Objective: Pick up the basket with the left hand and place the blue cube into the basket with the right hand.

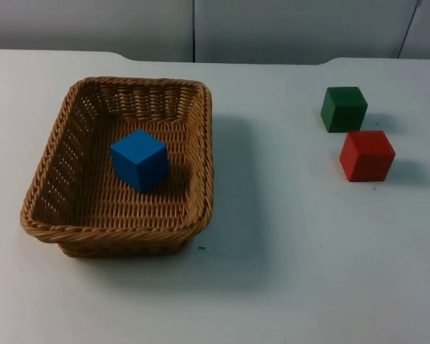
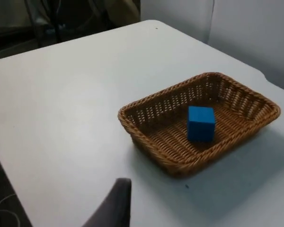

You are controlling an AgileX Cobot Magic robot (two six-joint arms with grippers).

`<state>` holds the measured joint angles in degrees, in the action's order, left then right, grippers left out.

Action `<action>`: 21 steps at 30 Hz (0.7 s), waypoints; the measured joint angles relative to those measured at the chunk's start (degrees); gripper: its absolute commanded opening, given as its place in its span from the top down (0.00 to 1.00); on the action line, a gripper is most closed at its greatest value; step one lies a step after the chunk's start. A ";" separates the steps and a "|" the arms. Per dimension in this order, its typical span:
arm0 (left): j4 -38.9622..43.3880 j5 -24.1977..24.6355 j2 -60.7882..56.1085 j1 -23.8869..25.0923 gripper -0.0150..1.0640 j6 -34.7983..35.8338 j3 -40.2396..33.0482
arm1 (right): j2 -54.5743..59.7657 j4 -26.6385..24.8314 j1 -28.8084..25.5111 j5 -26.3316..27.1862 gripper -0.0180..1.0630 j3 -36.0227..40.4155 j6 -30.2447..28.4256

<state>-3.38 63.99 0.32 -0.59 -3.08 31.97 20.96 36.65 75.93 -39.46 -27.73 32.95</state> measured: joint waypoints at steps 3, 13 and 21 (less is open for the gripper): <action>0.29 0.00 0.00 0.00 0.25 0.93 -1.32 | -1.28 -6.35 0.00 -0.31 0.07 0.00 -5.27; 0.50 -0.53 0.00 0.00 0.25 1.30 -1.91 | -7.96 -21.81 0.00 -8.83 0.07 -2.55 -19.05; 0.50 -1.34 0.00 0.00 0.25 0.52 -2.12 | -18.39 -27.61 0.00 -16.33 0.07 -3.97 -23.85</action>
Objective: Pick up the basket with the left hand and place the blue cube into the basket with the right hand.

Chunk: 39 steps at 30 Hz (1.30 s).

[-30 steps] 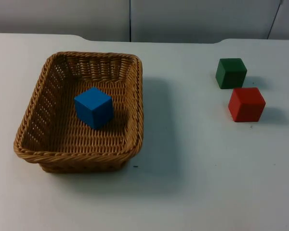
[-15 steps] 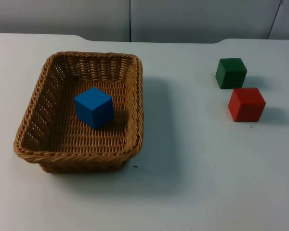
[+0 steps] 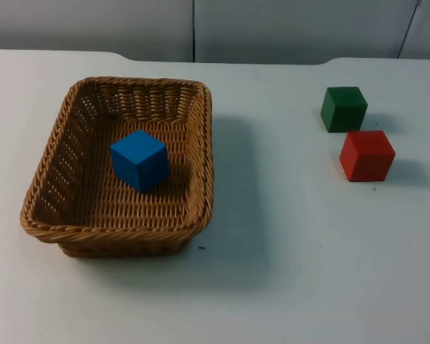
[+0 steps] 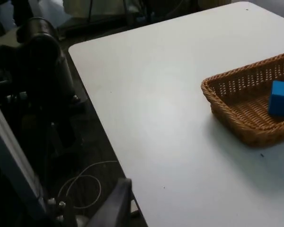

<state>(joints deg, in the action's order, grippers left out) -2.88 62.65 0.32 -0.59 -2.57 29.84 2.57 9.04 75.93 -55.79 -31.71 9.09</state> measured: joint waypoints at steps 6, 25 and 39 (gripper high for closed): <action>0.11 -0.18 -0.09 0.00 0.25 -0.11 0.00 | -2.34 -3.19 0.00 -4.22 0.07 0.49 -3.52; 0.22 -0.32 -0.09 0.00 0.10 -0.20 -0.35 | -2.38 -3.24 0.23 -6.31 0.07 2.08 -4.58; 0.22 -0.32 -0.09 0.00 0.10 -0.20 -0.35 | -2.38 -3.24 0.30 -6.31 0.07 2.08 -4.81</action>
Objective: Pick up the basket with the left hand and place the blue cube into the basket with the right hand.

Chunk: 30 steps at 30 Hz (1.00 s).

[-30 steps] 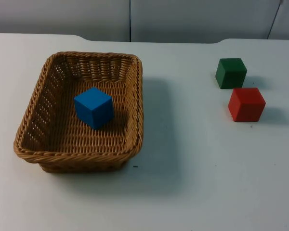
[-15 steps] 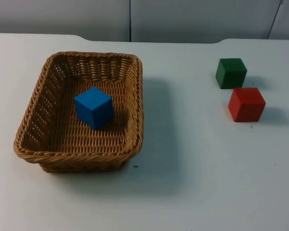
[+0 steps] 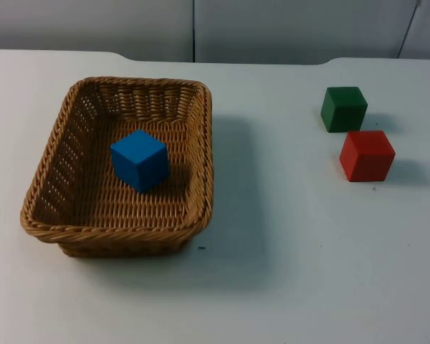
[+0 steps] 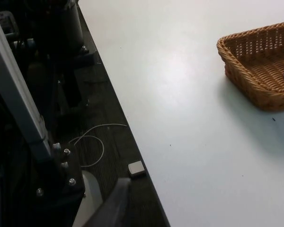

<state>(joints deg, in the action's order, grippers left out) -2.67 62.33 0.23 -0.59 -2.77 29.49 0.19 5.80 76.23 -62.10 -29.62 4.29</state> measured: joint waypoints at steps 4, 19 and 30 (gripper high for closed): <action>0.00 0.00 0.00 0.00 0.10 0.00 0.00 | 0.00 0.00 0.00 0.00 0.07 0.00 0.00; 0.00 0.00 0.00 0.00 0.10 0.00 0.00 | 0.00 -2.96 0.00 0.00 0.07 0.00 -4.29; 0.00 0.00 0.00 0.00 0.10 0.00 0.00 | 0.00 -2.96 0.00 0.00 0.07 0.00 -4.60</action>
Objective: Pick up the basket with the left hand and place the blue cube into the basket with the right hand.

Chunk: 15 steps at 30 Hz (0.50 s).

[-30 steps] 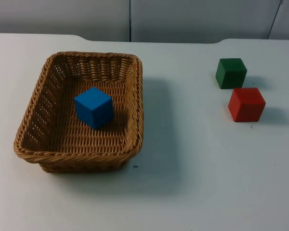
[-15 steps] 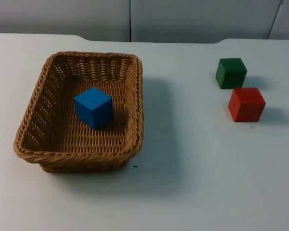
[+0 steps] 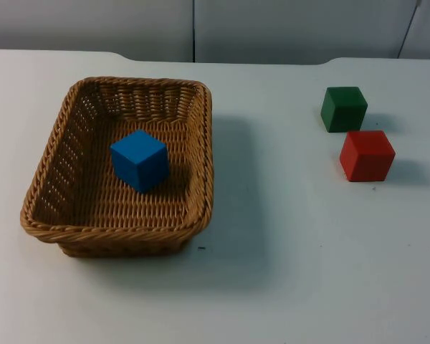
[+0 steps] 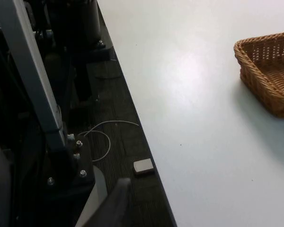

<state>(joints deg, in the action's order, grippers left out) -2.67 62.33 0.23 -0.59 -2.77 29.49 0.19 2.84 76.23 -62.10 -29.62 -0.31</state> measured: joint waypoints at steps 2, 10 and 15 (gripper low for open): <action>0.00 0.00 0.00 0.00 0.10 0.00 0.00 | 0.00 0.00 0.00 0.00 0.07 0.00 0.00; 0.00 0.00 0.00 0.00 0.10 0.00 0.00 | 0.00 0.00 -0.19 0.00 0.07 0.00 -0.11; 0.00 0.00 0.00 0.00 0.10 0.00 0.00 | 0.00 0.00 -6.80 0.00 0.07 0.00 -0.11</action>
<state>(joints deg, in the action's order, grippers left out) -2.67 62.33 0.23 -0.59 -2.77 29.49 0.19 2.84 69.43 -62.10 -29.62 -0.42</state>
